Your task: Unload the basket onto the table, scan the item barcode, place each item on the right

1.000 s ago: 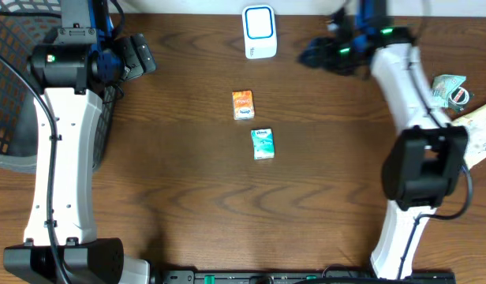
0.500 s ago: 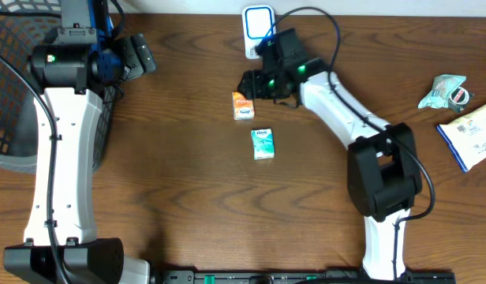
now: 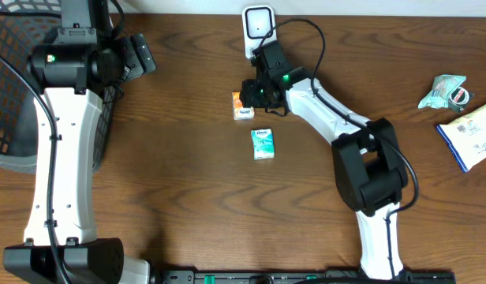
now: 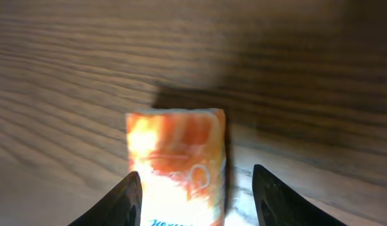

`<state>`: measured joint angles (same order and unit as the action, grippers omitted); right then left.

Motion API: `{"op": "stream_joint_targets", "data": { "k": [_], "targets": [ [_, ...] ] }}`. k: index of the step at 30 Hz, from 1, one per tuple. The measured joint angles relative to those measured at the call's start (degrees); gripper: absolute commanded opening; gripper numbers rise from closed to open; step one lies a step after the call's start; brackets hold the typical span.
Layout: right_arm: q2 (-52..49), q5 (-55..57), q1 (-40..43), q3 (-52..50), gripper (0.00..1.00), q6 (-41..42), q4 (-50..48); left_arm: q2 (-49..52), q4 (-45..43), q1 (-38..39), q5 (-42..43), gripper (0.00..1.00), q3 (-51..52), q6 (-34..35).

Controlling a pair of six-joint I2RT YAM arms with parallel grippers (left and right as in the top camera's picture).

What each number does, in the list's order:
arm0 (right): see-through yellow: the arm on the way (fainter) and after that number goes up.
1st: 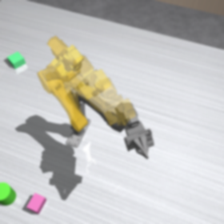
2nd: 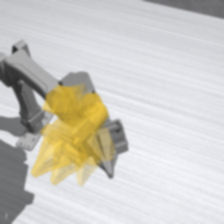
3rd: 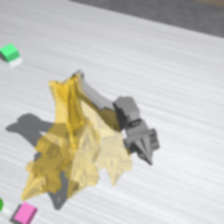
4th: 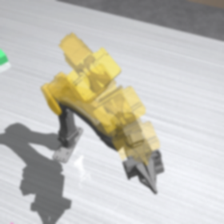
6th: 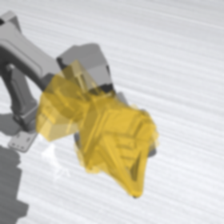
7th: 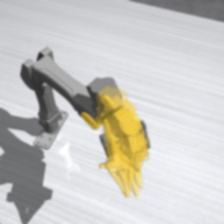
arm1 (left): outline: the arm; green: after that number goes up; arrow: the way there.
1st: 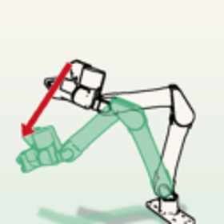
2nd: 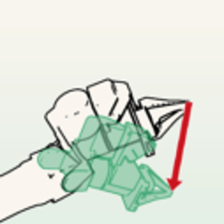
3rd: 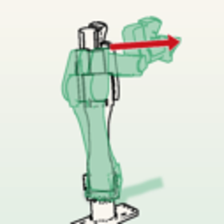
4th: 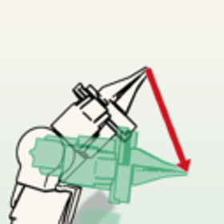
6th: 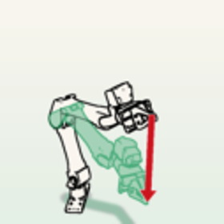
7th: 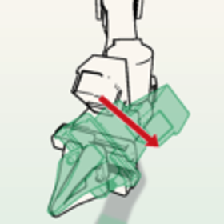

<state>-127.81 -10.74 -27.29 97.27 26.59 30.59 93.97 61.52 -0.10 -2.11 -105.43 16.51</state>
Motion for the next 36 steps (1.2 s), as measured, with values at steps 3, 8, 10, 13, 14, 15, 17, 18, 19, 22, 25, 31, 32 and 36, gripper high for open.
{"op": "stream_joint_targets", "data": {
  "k": [3,8,10,13,14,15,17,18,19,22,25,31,32,36],
  "targets": [
    [-1.49,-0.92,0.00,0.00,0.50,0.20,-0.04,0.00,0.02,0.00,0.00,0.98,0.00,0.00],
    [-2.71,-2.36,0.02,0.02,0.39,0.55,0.26,0.00,0.00,0.00,0.00,0.98,0.00,0.00],
    [-2.75,-2.78,0.07,0.02,0.25,0.83,0.37,0.00,0.00,0.00,0.00,0.98,0.00,0.00],
    [-2.75,-3.56,0.11,0.04,0.09,1.14,0.72,0.00,0.00,0.00,0.00,0.98,0.00,-0.02],
    [-2.73,-3.65,0.20,0.11,0.05,0.87,1.01,0.00,0.00,0.00,0.00,0.98,0.00,-0.02],
    [-2.71,-3.67,0.31,0.17,0.01,0.83,1.25,0.00,0.00,0.00,0.00,0.98,0.00,-0.02],
    [-2.67,-4.48,0.90,0.28,0.01,0.87,1.97,0.00,0.02,0.00,0.00,0.98,0.00,0.00],
    [-2.67,-5.01,1.25,0.31,0.01,0.87,2.56,0.00,0.00,0.00,0.00,0.98,0.00,-0.02],
    [-2.64,-5.40,1.66,0.37,0.01,0.83,3.19,0.00,0.00,0.00,0.00,0.98,0.00,0.00],
    [-2.62,-7.04,3.28,0.70,0.01,0.24,5.77,0.00,0.02,0.00,0.00,0.98,0.00,0.00],
    [-2.62,-10.01,5.81,0.92,0.01,-1.92,8.13,0.00,0.00,0.00,0.00,0.98,0.00,0.00],
    [-2.64,-23.43,14.29,0.59,0.01,-12.09,9.86,0.00,0.00,0.00,0.00,0.98,0.00,-0.02],
    [-2.64,-26.86,15.85,0.57,0.01,-13.97,9.90,0.00,0.02,0.00,0.00,0.98,0.00,-0.02],
    [-2.64,-39.69,19.98,0.52,0.01,-20.22,9.90,0.00,0.00,0.00,0.00,0.98,0.00,-0.02]
  ]
}}
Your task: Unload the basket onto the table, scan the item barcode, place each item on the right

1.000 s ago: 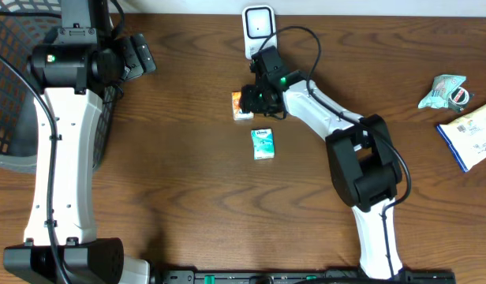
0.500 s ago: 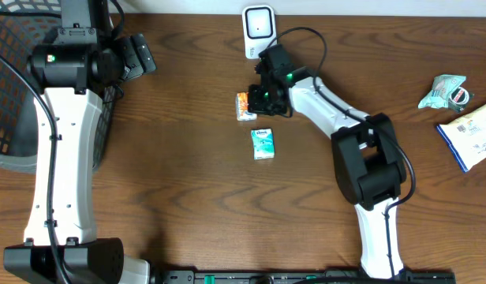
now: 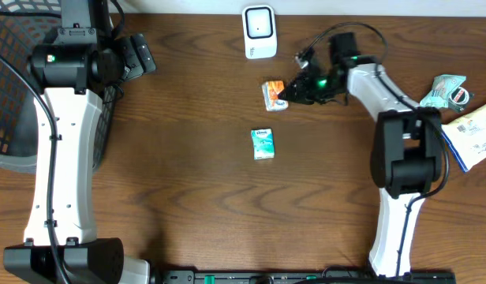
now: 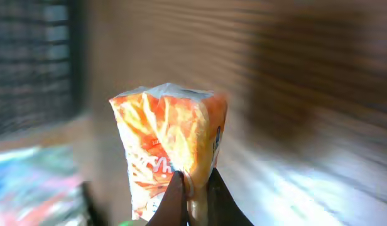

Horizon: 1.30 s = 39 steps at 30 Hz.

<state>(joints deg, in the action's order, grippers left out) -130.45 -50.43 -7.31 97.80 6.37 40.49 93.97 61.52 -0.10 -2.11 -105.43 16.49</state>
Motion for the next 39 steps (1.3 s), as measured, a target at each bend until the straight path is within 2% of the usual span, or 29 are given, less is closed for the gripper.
{"op": "stream_joint_targets", "data": {
  "k": [6,12,15,20,22,26,30,32,39],
  "targets": [
    [0.00,-19.39,2.99,0.00,0.01,-7.58,0.00,0.00,0.02,0.00,0.00,0.98,0.00,0.00],
    [0.00,-23.23,4.11,0.00,0.01,-9.79,0.42,0.00,0.00,0.00,0.00,0.98,0.00,0.02],
    [0.00,-17.92,4.13,-0.02,0.01,-9.64,2.47,0.00,0.00,0.00,0.00,0.98,0.00,0.02],
    [0.00,-0.15,4.00,-0.07,0.01,-7.39,8.70,0.00,0.02,0.00,0.00,0.98,0.00,0.00],
    [0.00,7.13,4.02,-0.07,0.09,-6.64,10.51,0.00,0.00,0.00,0.00,0.98,0.00,0.02],
    [0.00,18.18,4.13,-0.07,0.34,-5.16,13.03,0.00,0.02,0.00,0.00,0.98,0.00,0.02],
    [0.68,23.67,4.35,0.15,0.42,-4.42,15.06,0.00,0.00,0.00,0.00,0.98,0.00,0.00],
    [1.68,25.73,4.39,0.68,0.41,-4.02,15.47,0.00,0.00,0.00,0.00,0.98,0.00,0.00],
    [8.90,25.81,3.19,2.54,0.09,-2.49,14.29,0.00,0.00,0.00,0.00,0.98,0.00,0.02]
  ]
}}
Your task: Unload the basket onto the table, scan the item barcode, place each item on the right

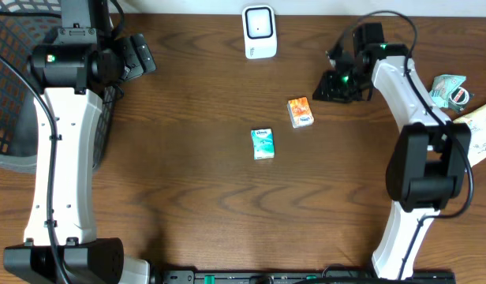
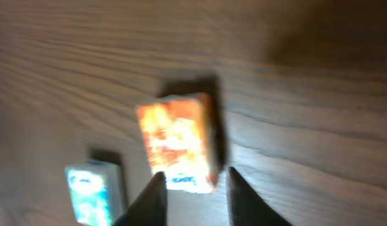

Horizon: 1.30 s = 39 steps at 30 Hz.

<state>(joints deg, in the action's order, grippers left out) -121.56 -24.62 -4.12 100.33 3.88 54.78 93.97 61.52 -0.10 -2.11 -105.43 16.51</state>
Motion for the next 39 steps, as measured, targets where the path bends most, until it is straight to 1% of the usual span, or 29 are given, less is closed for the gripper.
{"op": "stream_joint_targets", "data": {
  "k": [3,6,13,16,26,35,39],
  "targets": [
    [1.11,-0.31,-2.25,0.74,0.07,0.24,-0.37,0.00,0.00,0.00,0.00,0.98,0.00,-0.02],
    [0.85,0.24,-4.96,0.81,0.08,0.24,0.66,0.00,0.02,0.00,0.00,0.98,0.00,0.00],
    [-0.79,6.47,-11.30,0.79,0.02,2.82,3.85,0.00,0.02,0.00,0.00,0.98,0.00,0.00],
    [-1.46,7.85,-12.87,0.42,0.02,3.50,4.55,0.00,0.02,0.00,0.00,0.98,0.00,-0.02],
    [-1.53,15.32,-13.70,-5.27,0.02,7.63,2.95,0.00,0.00,0.00,0.00,0.98,0.00,0.00],
    [-1.55,16.96,-12.61,-6.78,0.01,8.57,1.68,0.00,0.02,0.00,0.00,0.98,0.00,0.00],
    [-1.55,16.96,-12.48,-6.67,0.01,8.52,2.67,0.00,0.02,0.00,0.00,0.98,0.00,0.00]
  ]
}}
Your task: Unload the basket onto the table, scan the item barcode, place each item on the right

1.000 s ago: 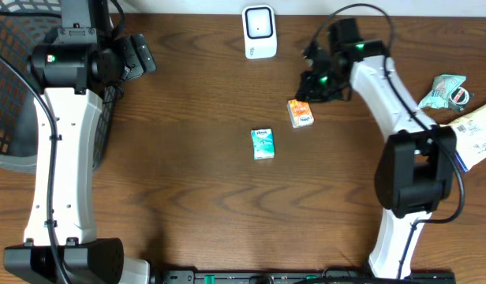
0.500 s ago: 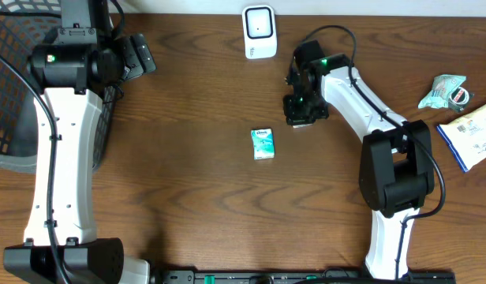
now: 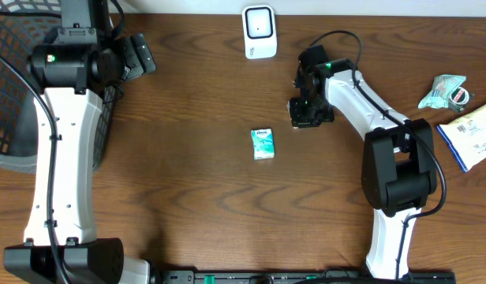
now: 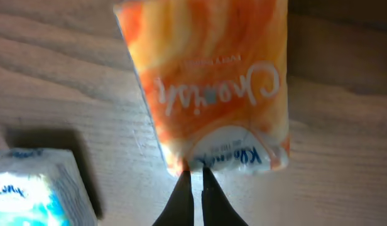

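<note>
An orange snack packet (image 4: 212,81) fills the right wrist view, lying on the wooden table. My right gripper (image 4: 196,177) is shut, its fingertips pinching the packet's near edge. Overhead, the right gripper (image 3: 306,112) covers the packet and hides it. A teal packet (image 3: 263,144) lies just to the lower left, and its corner also shows in the right wrist view as the teal packet (image 4: 36,188). The white barcode scanner (image 3: 259,31) stands at the table's far edge. My left gripper (image 3: 139,54) hangs far left, its jaws unclear.
A black mesh basket (image 3: 10,87) sits at the left edge under the left arm. At the far right lie a green wrapped item (image 3: 444,89) and a white and blue bag (image 3: 473,134).
My right gripper was open and off to the right of the orange packet lying on the table. It now sits over that packet, shut on its near edge. The packet has stayed put.
At first my right gripper was open around the orange packet lying below the scanner. Then it was shut on the packet, held up to the right of the scanner. Later the packet lay farther right on the table, released. Now the gripper is shut on it again.
</note>
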`<state>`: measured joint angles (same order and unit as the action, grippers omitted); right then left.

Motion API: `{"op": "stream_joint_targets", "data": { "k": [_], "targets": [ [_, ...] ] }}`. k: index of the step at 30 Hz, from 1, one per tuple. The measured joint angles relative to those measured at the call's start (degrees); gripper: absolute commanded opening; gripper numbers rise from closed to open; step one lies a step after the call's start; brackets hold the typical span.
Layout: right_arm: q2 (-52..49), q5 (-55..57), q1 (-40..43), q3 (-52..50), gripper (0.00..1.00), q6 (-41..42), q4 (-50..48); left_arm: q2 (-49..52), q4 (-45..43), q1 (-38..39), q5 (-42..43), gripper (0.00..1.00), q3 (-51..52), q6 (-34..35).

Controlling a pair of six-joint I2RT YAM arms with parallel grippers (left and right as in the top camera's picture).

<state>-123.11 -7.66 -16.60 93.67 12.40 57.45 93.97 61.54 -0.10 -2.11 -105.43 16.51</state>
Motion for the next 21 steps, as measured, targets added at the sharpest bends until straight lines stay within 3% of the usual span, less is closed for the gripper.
{"op": "stream_joint_targets", "data": {
  "k": [5,12,21],
  "targets": [
    [-0.07,-2.25,0.02,3.21,0.01,-1.64,3.65,0.00,0.00,0.00,0.00,0.98,0.00,-0.02],
    [-0.07,-10.29,-0.94,6.36,0.03,-4.37,0.07,0.00,-0.02,0.00,0.00,0.98,0.00,-0.02],
    [-0.07,-12.35,-4.85,6.36,0.06,-5.09,-1.64,0.00,-0.02,0.00,0.00,0.98,0.00,0.00]
  ]
}}
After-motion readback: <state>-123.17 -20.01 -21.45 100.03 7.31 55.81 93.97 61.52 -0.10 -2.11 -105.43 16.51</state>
